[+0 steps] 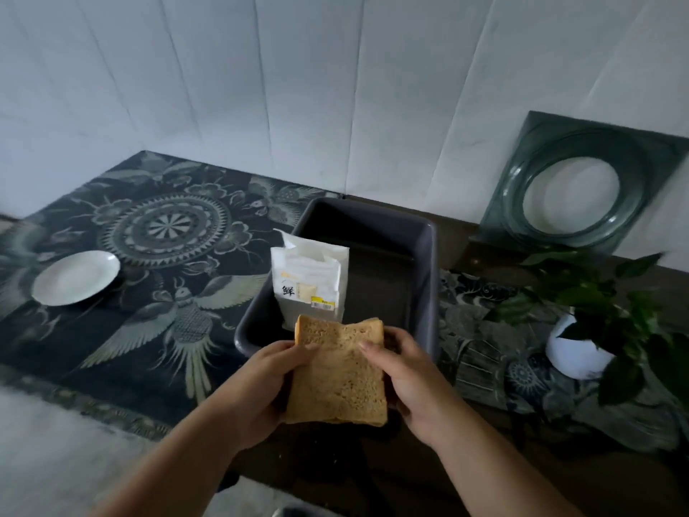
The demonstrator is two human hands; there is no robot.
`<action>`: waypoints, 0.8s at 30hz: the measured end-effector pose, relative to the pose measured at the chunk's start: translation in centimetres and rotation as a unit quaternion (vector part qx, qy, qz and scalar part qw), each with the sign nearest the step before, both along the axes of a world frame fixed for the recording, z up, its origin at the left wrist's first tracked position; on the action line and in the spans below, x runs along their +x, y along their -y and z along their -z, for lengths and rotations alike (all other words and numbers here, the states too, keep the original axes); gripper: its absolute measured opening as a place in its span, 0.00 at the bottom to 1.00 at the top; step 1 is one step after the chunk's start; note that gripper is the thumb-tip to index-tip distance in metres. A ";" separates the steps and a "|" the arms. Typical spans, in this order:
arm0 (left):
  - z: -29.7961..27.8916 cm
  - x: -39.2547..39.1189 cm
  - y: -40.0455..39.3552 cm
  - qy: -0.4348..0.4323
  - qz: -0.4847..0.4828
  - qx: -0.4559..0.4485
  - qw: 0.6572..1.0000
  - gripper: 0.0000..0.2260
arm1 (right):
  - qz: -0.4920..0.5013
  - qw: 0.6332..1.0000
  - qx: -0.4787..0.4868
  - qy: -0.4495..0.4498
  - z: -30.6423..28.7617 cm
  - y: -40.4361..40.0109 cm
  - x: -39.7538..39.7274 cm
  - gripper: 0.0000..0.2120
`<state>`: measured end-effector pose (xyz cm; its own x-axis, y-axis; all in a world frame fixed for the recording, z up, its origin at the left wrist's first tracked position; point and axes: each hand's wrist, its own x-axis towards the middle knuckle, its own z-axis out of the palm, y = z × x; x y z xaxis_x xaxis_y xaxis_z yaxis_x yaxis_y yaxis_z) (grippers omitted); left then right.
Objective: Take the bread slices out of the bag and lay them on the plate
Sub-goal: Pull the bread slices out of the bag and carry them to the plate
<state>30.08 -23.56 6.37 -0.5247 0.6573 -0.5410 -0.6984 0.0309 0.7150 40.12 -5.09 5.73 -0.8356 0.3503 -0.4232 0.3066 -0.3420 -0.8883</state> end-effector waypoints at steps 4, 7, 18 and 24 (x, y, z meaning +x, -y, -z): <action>-1.0 2.8 4.1 -0.011 -0.111 -0.018 0.994 0.18 | -0.088 0.995 -0.036 0.013 0.7 2.1 -2.1 0.12; -1.2 5.2 8.2 -0.034 -0.215 -0.059 0.974 0.15 | -0.175 0.983 -0.047 0.025 1.0 6.0 -3.8 0.13; 0.1 15.9 25.7 -0.022 -0.507 -0.088 0.857 0.20 | -0.502 0.864 -0.017 0.042 1.2 25.7 -5.1 0.14; 0.5 19.5 34.0 -0.023 -0.586 -0.076 0.806 0.21 | -0.591 0.806 -0.009 0.031 1.7 36.2 -5.7 0.16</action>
